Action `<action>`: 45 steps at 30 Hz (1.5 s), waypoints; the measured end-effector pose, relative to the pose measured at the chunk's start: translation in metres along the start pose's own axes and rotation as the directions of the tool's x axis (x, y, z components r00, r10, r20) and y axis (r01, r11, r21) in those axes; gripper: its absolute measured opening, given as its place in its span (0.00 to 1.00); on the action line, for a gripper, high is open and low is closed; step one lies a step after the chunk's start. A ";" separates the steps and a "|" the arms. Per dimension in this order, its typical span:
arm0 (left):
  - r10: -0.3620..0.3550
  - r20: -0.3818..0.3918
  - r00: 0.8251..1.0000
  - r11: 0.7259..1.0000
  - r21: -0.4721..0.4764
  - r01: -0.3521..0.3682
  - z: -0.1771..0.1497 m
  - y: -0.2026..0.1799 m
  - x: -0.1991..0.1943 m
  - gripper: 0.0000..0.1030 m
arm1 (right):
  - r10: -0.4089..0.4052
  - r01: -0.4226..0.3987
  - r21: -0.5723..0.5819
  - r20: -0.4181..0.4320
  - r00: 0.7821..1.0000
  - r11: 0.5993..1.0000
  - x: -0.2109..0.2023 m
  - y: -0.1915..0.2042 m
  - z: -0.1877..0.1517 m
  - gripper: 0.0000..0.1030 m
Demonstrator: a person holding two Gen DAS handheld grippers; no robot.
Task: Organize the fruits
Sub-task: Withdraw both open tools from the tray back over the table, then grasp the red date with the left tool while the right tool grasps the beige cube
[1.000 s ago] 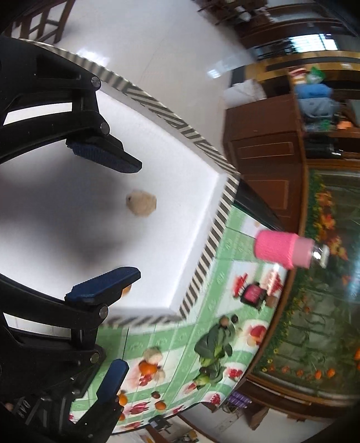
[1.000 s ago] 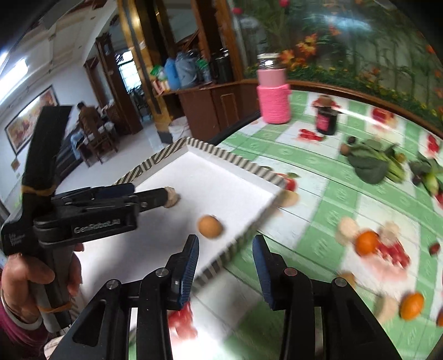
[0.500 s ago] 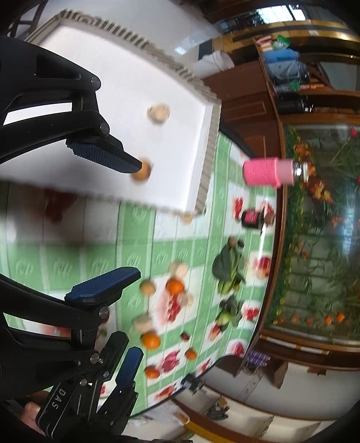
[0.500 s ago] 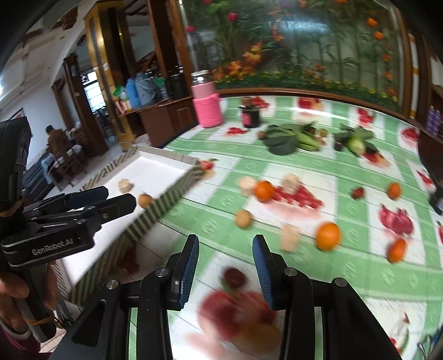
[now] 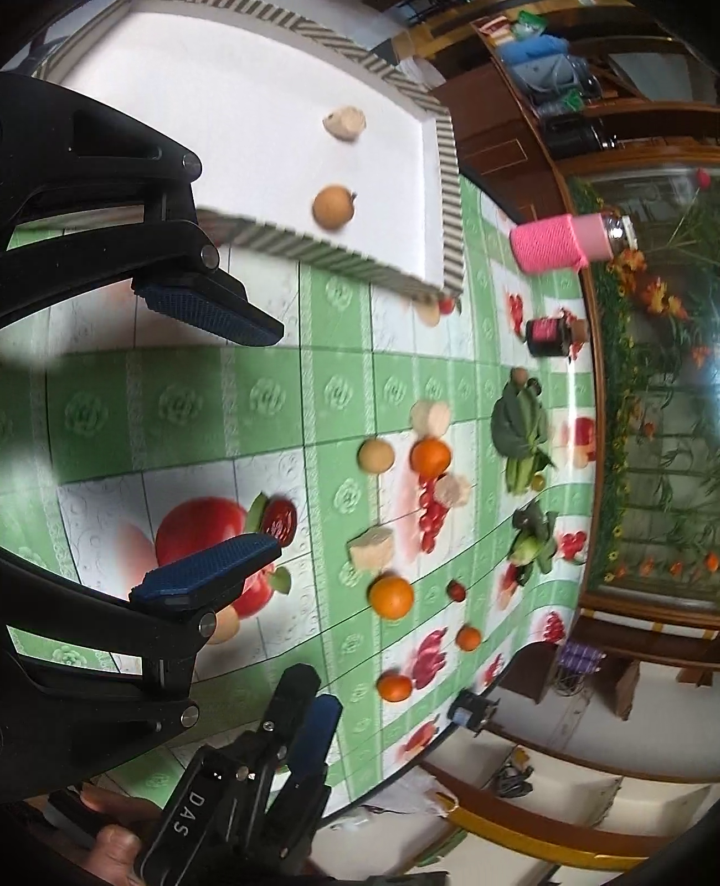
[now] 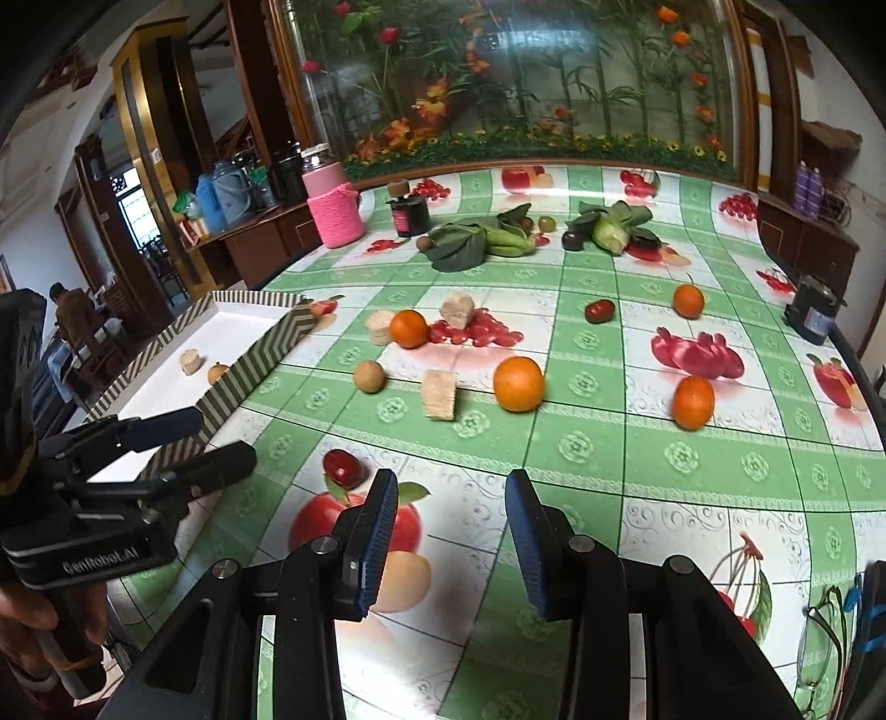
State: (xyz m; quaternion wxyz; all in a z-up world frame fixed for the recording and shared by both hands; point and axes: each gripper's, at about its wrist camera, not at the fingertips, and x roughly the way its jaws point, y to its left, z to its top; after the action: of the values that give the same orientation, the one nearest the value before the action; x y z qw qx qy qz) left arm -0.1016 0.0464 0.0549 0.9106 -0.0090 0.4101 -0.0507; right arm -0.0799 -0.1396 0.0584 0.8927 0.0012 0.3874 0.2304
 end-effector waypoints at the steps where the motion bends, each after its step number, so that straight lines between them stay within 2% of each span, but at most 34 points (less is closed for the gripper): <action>1: -0.002 -0.006 1.000 1.000 0.004 0.002 0.000 -0.002 0.002 0.69 | -0.001 0.001 -0.001 0.001 1.000 1.000 0.000 -0.001 0.000 0.38; 8: -0.033 -0.056 0.998 0.997 0.063 0.036 0.001 -0.019 0.025 0.69 | 0.004 -0.003 0.016 -0.007 1.000 1.000 0.004 -0.006 0.000 0.38; 16: -0.077 -0.097 0.992 0.993 0.081 0.085 0.004 -0.029 0.052 0.68 | 0.019 -0.019 0.029 -0.013 1.000 0.999 0.012 -0.009 0.003 0.38; 22: -0.114 -0.131 0.985 0.989 0.078 0.125 0.007 -0.030 0.060 0.47 | 0.034 -0.033 0.039 -0.025 0.999 0.999 0.022 -0.011 0.005 0.38; 24: -0.116 -0.144 0.983 0.989 0.076 0.128 0.008 -0.030 0.062 0.31 | 0.044 -0.043 0.040 -0.027 0.999 0.998 0.025 -0.010 0.007 0.38; 26: -0.121 -0.151 0.981 0.989 0.072 0.133 0.009 -0.029 0.063 0.26 | 0.054 -0.053 0.043 -0.033 0.998 0.998 0.030 -0.009 0.008 0.38; 32: -0.139 -0.145 0.980 0.987 0.057 0.149 0.009 -0.023 0.061 0.26 | 0.064 -0.062 0.044 -0.069 0.996 0.997 0.045 -0.007 0.013 0.38; 36: -0.115 -0.123 0.986 0.991 0.058 0.122 0.008 -0.013 0.050 0.26 | 0.097 -0.094 0.039 -0.090 0.991 0.995 0.059 -0.003 0.021 0.38; 42: -0.087 -0.075 0.993 0.995 0.047 0.091 0.012 0.004 0.033 0.26 | 0.073 -0.070 0.027 -0.123 0.990 0.997 0.088 0.000 0.038 0.38; 45: -0.076 -0.063 0.995 0.996 0.049 0.079 0.013 0.009 0.029 0.26 | 0.034 -0.034 0.004 -0.135 0.990 0.999 0.102 0.002 0.045 0.38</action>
State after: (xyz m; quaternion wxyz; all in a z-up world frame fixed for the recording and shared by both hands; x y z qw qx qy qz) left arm -0.0724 0.0521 0.0413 0.8949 0.0001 0.4357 -0.0967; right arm 0.0108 -0.0877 0.0202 0.8603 -0.0070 0.4471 0.2448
